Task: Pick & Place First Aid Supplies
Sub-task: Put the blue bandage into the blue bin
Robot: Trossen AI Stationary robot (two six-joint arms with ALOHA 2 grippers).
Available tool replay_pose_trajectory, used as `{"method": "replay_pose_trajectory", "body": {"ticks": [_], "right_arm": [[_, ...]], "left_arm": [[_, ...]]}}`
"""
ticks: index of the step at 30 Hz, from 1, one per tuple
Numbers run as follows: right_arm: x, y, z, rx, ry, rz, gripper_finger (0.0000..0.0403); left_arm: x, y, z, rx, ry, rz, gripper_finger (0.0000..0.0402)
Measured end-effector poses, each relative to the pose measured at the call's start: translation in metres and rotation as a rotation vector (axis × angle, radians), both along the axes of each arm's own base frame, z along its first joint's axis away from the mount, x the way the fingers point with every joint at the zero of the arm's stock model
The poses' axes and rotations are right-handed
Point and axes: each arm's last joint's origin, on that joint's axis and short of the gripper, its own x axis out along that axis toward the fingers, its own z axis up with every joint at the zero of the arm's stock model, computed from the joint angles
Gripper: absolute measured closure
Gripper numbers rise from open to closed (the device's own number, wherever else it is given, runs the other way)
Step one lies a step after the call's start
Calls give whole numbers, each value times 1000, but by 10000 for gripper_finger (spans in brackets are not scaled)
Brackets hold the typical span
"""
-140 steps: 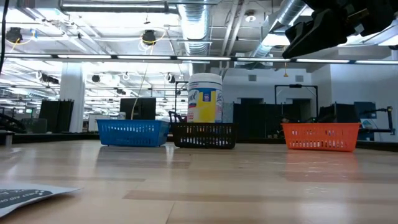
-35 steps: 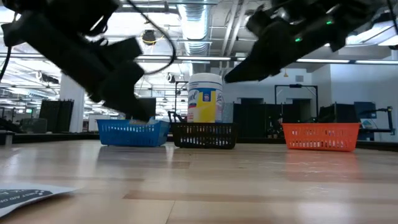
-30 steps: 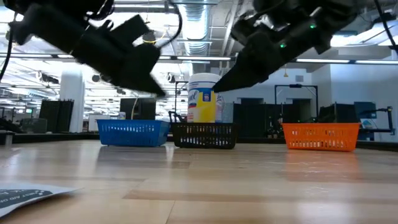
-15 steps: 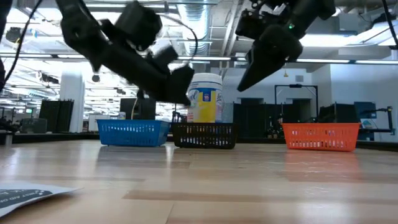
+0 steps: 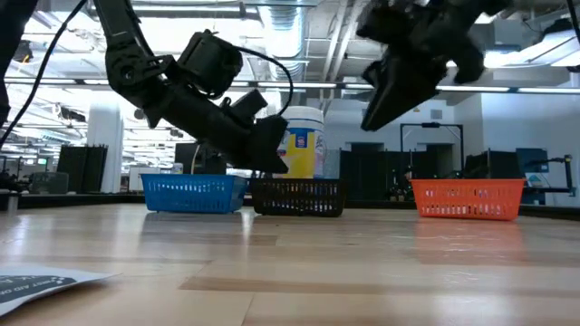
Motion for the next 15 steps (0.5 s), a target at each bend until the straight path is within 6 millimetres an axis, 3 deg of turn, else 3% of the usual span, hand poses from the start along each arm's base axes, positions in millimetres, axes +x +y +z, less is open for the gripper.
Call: {"method": "replay_pose_trajectory", "body": {"ticks": [7,15], "right_arm": [[-16,38,4,97,45,196,313],[-61,62,16,254,18,306,339]], "left_arm": [[3,-17,9,-34,-69,-181,317],[1,-45,21,-45,-117,-321,320]]}}
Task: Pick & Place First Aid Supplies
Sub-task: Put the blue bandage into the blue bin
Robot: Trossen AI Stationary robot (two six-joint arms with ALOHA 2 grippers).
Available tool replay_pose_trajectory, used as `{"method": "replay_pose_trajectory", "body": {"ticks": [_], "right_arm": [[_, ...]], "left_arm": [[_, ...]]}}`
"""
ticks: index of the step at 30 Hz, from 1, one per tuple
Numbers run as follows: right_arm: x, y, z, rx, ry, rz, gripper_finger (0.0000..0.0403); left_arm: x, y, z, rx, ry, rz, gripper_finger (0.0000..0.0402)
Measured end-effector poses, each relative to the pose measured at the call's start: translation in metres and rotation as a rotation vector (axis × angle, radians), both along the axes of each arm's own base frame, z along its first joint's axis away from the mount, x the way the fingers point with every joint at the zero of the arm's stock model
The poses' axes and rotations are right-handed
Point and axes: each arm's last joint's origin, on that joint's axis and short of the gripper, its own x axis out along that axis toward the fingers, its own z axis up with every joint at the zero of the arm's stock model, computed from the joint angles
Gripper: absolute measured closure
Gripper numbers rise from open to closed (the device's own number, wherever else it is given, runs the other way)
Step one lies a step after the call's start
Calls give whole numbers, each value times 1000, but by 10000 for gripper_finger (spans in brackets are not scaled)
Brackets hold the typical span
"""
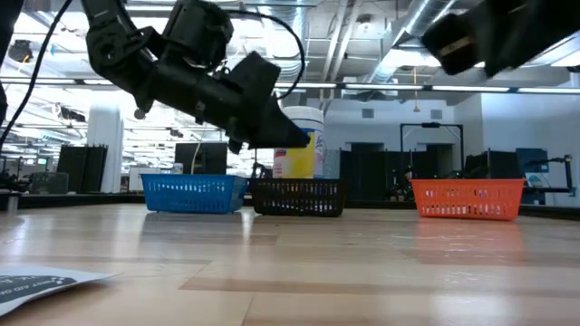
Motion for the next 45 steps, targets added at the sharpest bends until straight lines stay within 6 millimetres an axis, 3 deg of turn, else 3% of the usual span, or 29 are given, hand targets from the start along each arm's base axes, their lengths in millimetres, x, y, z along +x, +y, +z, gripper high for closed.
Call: {"method": "replay_pose_trajectory", "body": {"ticks": [7,11,18,27,34,45], "right_arm": [[-42,10,-24,125,-38,20,343],[-51,17,-40,178,16,-18,343],[-52,32,-56,182,114,30,336],[-43,55,-87,256,349,76,281],[-29,71,-95,164,310,237,245],[-34,95,-119,51,249,305,237]], "left_arm": [[-4,-11,10,0,-33,-35,320],[-5,-11,13,-1,-44,-36,320],[-5,-11,13,-2,-44,-36,321],[-5,-11,12,-1,-31,-36,321],[-5,-11,11,-1,-25,-36,321],[-5,-11,10,-1,-11,-41,321]]}}
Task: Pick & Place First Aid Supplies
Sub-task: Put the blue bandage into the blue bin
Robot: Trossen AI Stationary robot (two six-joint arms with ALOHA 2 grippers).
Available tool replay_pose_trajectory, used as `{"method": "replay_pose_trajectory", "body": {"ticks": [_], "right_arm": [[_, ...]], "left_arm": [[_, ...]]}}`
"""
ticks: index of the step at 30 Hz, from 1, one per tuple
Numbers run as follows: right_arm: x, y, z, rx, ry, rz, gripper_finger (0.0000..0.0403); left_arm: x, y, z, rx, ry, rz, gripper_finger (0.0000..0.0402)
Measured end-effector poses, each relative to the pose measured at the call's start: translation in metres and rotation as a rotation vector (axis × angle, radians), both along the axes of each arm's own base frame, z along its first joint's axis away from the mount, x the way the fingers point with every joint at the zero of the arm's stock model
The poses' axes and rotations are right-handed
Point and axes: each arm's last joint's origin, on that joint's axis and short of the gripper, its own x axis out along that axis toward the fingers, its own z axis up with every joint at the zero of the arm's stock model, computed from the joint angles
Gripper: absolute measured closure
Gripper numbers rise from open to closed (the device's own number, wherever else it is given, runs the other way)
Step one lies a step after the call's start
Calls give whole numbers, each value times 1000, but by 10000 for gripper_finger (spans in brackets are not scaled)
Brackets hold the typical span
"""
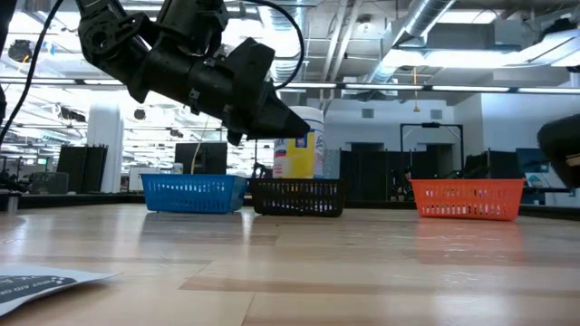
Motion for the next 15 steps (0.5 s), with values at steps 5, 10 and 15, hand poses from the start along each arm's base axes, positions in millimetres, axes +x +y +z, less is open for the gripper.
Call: {"method": "replay_pose_trajectory", "body": {"ticks": [5,10,15], "right_arm": [[-8,13,-14,-113,-76,33,237],[-8,17,-18,-209,-193,9,264],[-5,13,-18,-226,-199,-2,339]], "left_arm": [[0,-1,-1,-3,6,-25,321],[0,-1,-1,-3,9,-26,321],[0,-1,-1,-12,11,-25,321]]}}
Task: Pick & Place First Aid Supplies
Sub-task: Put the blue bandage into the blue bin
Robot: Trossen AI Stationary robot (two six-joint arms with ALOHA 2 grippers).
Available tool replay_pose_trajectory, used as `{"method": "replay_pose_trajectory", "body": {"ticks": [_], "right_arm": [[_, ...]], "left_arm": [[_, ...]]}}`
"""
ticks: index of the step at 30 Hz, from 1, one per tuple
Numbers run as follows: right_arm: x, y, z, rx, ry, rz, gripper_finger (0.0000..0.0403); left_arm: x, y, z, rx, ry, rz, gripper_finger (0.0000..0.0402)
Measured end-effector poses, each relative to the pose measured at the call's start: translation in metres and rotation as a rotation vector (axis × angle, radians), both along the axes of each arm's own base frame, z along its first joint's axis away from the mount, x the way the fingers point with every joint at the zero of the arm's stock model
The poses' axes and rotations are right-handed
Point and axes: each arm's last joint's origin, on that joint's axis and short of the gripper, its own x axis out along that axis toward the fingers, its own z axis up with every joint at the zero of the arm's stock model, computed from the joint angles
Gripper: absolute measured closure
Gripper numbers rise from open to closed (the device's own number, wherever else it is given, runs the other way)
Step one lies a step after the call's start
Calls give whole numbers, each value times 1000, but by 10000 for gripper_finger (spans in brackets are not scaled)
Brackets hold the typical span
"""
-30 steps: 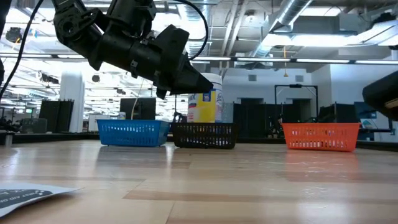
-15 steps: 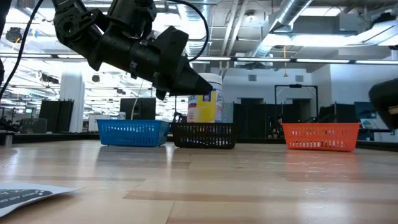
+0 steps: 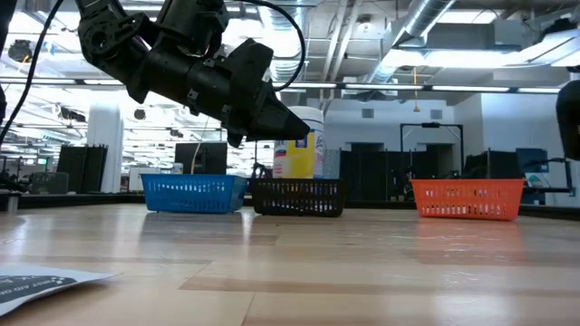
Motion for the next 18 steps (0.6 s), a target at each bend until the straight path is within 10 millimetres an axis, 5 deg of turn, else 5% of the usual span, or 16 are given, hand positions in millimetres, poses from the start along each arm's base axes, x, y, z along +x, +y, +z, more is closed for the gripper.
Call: {"method": "replay_pose_trajectory", "body": {"ticks": [4,10,18], "right_arm": [[4,-5,0,-9,-3,-19,394],[8,-17,5,-38,12,-61,391],[5,-56,50,-197,-109,-198,396]], "left_arm": [[0,0,0,-4,0,1,321],[0,0,0,-5,0,1,321],[0,-1,0,-53,-9,-37,321]]}}
